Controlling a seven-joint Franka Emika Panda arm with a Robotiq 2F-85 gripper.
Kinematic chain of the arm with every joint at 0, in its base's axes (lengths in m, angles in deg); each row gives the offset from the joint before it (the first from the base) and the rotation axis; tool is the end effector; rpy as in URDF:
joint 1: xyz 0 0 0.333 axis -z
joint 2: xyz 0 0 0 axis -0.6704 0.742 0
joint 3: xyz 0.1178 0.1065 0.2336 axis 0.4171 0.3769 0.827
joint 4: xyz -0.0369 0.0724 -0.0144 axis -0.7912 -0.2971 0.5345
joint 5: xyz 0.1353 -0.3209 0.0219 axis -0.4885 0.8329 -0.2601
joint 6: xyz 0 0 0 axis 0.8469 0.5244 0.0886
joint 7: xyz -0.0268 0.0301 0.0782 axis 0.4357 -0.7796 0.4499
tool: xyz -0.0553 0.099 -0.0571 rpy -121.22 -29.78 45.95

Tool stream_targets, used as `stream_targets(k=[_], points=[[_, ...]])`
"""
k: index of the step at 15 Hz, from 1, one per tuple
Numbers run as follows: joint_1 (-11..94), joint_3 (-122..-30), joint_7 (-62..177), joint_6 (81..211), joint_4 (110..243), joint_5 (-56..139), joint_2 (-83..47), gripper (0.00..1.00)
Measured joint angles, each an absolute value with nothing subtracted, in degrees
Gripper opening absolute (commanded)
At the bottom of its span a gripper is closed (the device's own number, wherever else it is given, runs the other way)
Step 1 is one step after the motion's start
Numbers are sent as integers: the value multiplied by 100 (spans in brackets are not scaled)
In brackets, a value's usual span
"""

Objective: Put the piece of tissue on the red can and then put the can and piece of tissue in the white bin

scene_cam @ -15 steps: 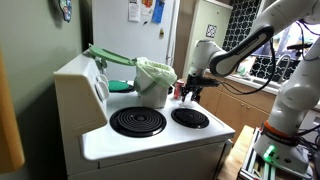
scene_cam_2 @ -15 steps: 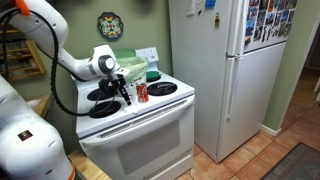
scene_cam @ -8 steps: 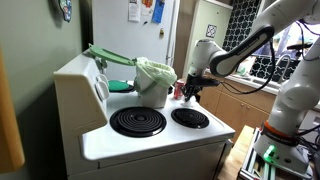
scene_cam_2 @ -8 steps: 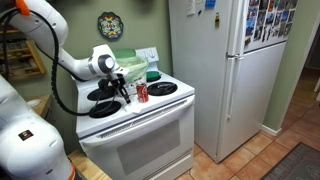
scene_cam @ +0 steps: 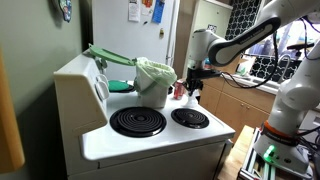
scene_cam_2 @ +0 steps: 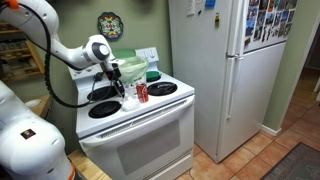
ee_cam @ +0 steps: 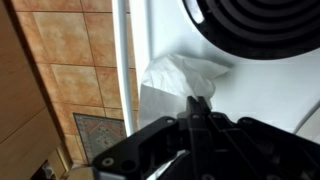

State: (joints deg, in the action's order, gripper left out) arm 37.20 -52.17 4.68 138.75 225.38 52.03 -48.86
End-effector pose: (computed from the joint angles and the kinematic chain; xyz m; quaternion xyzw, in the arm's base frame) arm 0.3863 0.1630 0.3596 0.9672 -0.2158 0.0812 0.1063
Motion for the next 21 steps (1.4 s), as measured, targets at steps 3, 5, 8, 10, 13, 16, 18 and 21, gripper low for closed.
stream_targets(k=[3,5,8,10,13,16,18,21], points=[[3655,-5120,435,12560,22082,5417,-5228,0],[3659,-5102,290,12068,21877,5844,-5432,0],[3760,-5132,2,11987,21756,6595,-5618,1],[3833,-5183,-128,12032,21730,6939,-5658,1],[3865,-5199,-187,12044,21730,7022,-5659,0],[3868,-5250,-258,12073,21725,7024,-5646,0],[3894,-5416,-405,12294,21714,7008,-5594,0],[3942,-5722,-480,12871,21634,6887,-5436,0]])
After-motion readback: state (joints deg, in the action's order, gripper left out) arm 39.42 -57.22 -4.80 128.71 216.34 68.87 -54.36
